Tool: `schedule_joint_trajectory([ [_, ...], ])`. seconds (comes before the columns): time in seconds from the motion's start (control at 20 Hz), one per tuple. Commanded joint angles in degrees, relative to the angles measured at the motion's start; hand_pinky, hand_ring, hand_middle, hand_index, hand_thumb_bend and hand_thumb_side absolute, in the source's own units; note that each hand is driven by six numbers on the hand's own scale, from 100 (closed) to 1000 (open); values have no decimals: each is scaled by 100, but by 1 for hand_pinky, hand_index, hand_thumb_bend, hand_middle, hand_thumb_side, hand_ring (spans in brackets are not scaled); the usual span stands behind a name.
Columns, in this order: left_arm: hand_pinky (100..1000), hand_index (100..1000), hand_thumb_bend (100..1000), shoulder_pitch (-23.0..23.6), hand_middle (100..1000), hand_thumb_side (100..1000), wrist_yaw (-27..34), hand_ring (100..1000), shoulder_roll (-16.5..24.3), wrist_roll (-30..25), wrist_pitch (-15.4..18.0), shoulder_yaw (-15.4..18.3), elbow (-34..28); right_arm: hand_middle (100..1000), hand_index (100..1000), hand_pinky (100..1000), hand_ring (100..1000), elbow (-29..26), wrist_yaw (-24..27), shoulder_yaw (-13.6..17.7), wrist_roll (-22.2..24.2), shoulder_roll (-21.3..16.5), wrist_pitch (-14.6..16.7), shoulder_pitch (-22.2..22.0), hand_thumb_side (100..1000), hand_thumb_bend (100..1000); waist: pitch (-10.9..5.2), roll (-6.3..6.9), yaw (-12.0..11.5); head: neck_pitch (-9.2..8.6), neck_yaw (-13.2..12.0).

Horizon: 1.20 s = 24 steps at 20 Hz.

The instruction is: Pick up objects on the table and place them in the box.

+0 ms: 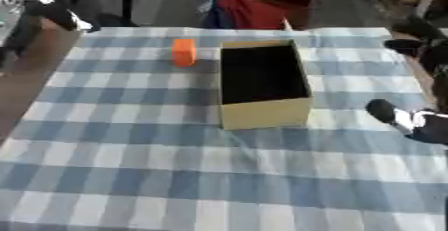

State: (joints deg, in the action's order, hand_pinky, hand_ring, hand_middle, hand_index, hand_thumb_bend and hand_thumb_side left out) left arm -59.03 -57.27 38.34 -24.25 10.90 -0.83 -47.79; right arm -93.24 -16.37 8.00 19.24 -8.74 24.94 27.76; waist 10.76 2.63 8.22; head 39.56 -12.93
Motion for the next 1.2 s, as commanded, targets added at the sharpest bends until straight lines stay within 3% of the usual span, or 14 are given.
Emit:
schedule_joint_trajectory([
  [0.05, 812, 890, 494, -124, 813, 425, 55, 804, 39, 108, -13, 7, -105, 870, 1000, 867, 811, -168, 94, -36, 44, 1, 11, 148, 609, 759, -32, 4, 64, -128, -85],
  [0.55, 817, 895, 503, -157, 826, 475, 105, 819, -135, 325, -61, -20, -72, 868, 1000, 870, 811, -232, 244, -18, 102, 9, -13, 315, 603, 755, 294, 66, 470, -262, -208],
  [0.9, 819, 896, 532, -141, 828, 510, 134, 823, -223, 194, -17, -123, -158, 867, 1000, 871, 811, -231, 307, -1, 131, 8, -20, 352, 601, 753, 393, 71, 567, -318, -245],
  [1.2, 810, 894, 487, -92, 815, 500, 65, 812, -300, 300, -116, -126, -130, 867, 1000, 872, 811, -237, 340, -14, 164, 12, -14, 399, 599, 753, 464, 101, 640, -400, -314],
])
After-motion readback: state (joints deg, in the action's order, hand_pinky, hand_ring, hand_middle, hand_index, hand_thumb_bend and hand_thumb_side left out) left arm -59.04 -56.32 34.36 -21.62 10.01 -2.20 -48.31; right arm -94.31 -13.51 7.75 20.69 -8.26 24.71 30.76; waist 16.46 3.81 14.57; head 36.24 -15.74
